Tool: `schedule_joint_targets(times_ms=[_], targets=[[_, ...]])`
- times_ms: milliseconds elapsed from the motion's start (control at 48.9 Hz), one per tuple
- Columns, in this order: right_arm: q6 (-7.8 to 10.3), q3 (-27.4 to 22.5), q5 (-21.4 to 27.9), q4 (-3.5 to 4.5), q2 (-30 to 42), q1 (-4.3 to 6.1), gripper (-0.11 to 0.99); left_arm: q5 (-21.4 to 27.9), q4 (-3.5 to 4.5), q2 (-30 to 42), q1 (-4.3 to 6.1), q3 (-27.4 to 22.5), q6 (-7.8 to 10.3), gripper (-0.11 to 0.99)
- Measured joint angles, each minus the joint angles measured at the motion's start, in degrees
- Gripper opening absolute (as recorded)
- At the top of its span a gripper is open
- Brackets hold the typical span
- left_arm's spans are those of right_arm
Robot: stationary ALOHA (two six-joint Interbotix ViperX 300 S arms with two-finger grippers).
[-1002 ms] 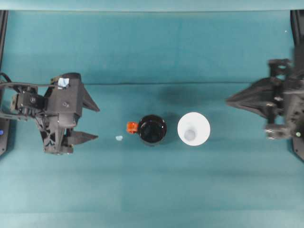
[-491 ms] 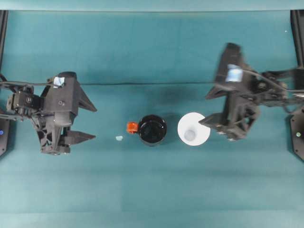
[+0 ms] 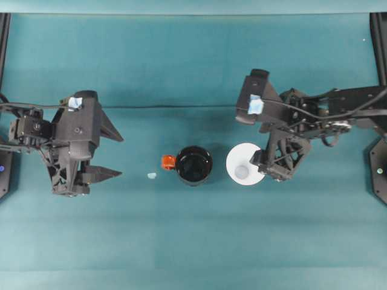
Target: Put the paper cup into the moved red handle cup holder.
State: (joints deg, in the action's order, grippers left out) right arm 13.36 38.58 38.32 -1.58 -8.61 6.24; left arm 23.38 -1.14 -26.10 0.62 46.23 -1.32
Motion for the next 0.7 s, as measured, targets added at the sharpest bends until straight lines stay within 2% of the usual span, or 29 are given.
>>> schedule_joint_targets(times_ms=[123,225,695], targets=[[0.09,-0.3,0.0,0.0,1.3,0.88,0.79,0.0,0.0,0.1,0.0,0.0,0.0,0.9],[0.09,-0.4,0.0,-0.09,2.4,1.23,0.79,0.0,0.0,0.0,0.0,0.0,0.0,0.9],[0.09,-1.0,-1.8,-0.09,6.9,1.23,0.79,-0.1,0.0,0.1,0.0,0.0,0.0,0.9]])
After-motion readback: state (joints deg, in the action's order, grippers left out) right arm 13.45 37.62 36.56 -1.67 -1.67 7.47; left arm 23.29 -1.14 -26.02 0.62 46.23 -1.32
